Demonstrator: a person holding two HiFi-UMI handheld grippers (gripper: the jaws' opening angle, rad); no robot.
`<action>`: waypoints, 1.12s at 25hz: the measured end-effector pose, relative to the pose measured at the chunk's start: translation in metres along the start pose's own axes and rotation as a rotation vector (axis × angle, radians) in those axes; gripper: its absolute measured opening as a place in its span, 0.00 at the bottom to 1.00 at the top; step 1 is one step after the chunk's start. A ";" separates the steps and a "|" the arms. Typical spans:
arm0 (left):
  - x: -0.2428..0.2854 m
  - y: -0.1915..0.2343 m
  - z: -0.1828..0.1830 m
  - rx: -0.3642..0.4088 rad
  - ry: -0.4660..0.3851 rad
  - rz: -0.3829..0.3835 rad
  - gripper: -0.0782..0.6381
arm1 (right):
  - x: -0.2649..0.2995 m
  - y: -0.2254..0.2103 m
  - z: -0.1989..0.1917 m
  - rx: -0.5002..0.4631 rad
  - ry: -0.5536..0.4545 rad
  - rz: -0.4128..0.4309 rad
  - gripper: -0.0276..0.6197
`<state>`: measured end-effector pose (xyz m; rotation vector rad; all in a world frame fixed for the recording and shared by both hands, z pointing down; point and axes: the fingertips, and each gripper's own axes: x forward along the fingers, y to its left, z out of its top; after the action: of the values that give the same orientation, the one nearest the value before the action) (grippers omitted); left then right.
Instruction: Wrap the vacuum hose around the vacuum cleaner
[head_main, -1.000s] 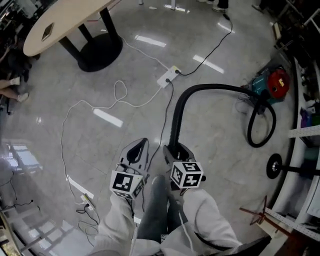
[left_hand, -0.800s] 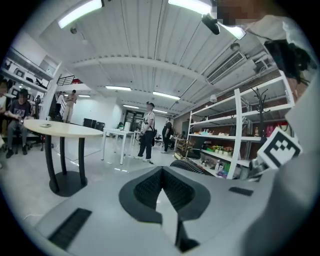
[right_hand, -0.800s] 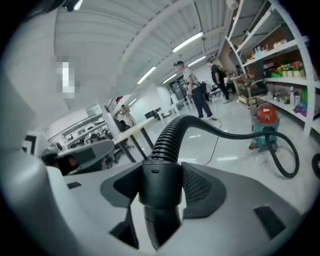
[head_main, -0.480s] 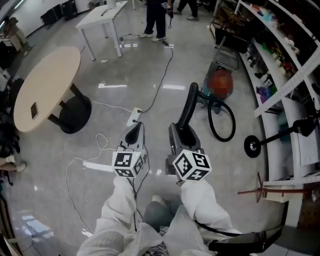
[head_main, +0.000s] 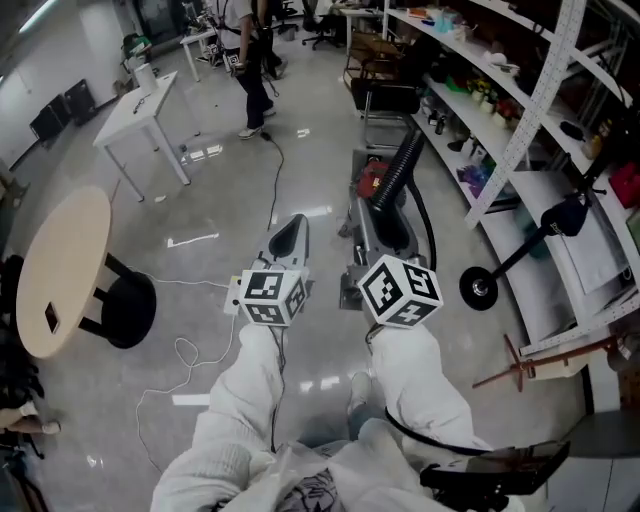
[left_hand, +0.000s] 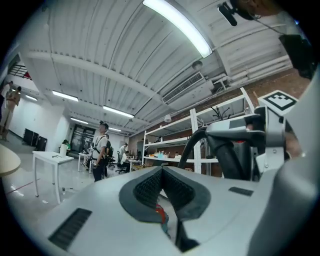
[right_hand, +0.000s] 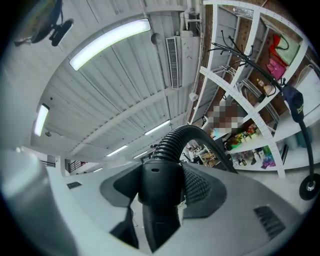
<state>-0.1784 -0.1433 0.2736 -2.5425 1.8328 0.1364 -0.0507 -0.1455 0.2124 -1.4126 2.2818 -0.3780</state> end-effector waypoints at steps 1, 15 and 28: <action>0.021 -0.008 0.005 0.007 -0.001 -0.010 0.11 | 0.010 -0.015 0.012 -0.003 -0.005 0.000 0.41; 0.252 -0.040 0.016 -0.023 0.013 -0.044 0.11 | 0.168 -0.177 0.062 -0.074 0.040 -0.048 0.41; 0.473 0.102 0.033 0.017 -0.009 -0.165 0.11 | 0.425 -0.201 0.048 -0.117 0.011 -0.058 0.41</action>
<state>-0.1288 -0.6211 0.2113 -2.6618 1.6049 0.1299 -0.0364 -0.6154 0.1683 -1.5398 2.3093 -0.2739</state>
